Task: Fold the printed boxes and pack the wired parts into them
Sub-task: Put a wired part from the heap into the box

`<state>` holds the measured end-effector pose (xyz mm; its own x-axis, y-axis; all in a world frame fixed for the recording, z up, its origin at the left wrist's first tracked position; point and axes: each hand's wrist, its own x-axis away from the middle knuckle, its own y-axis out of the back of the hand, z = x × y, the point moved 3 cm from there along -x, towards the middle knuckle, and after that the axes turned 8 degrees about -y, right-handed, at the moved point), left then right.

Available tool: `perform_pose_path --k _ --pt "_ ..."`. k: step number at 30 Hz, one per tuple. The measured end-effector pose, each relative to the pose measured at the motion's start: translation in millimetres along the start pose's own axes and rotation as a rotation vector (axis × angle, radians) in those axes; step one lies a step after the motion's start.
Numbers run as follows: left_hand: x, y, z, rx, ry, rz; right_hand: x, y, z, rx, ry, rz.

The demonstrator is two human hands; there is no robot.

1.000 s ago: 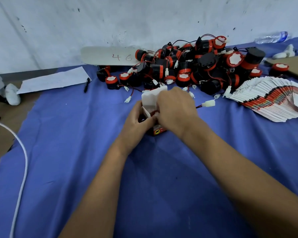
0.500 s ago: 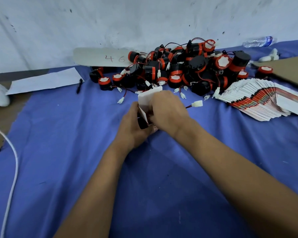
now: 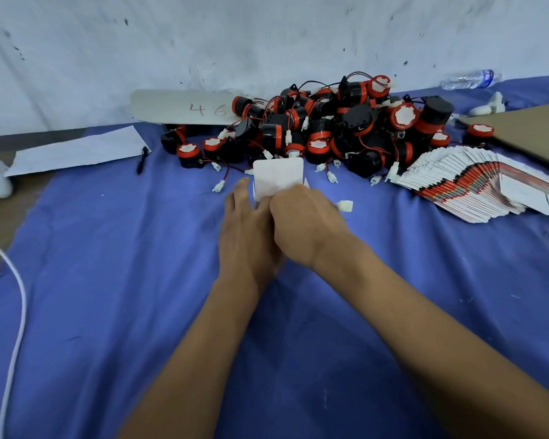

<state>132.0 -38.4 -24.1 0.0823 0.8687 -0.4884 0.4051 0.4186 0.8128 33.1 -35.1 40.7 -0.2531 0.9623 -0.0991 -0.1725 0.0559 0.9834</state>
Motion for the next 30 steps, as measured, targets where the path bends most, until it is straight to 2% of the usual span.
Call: perform_pose_path --k 3,6,8,10,12,16,19,24,30 --pt "1.3 0.0 -4.7 0.026 0.027 -0.005 2.9 8.1 -5.3 -0.052 -0.005 -0.015" --pt "0.8 -2.7 -0.9 0.053 0.06 -0.015 7.1 28.7 -21.9 0.174 -0.026 -0.268" --pt "0.3 -4.6 0.4 0.074 0.063 -0.031 10.4 42.3 -40.0 0.194 -0.132 -0.221" --pt "-0.8 -6.1 1.4 0.13 0.083 -0.041 13.1 52.7 -57.1 0.051 -0.168 -0.084" --pt "-2.3 -7.3 3.2 0.178 0.117 -0.043 12.0 58.9 -66.1 -0.176 -0.16 -0.021" --pt "-2.9 -6.9 3.2 0.189 0.128 -0.057 5.2 57.1 -58.7 -0.408 -0.057 -0.154" --pt "-2.2 -5.2 2.5 0.187 0.118 -0.075 -4.7 43.9 -50.4 -0.501 -0.057 -0.209" --pt "-2.5 -5.2 2.1 0.179 0.093 -0.104 -18.9 34.1 -36.7 -0.374 -0.074 -0.209" --pt "-2.6 -8.3 2.5 0.293 0.074 -0.112 -22.4 23.2 -20.3 0.098 -0.087 -0.131"
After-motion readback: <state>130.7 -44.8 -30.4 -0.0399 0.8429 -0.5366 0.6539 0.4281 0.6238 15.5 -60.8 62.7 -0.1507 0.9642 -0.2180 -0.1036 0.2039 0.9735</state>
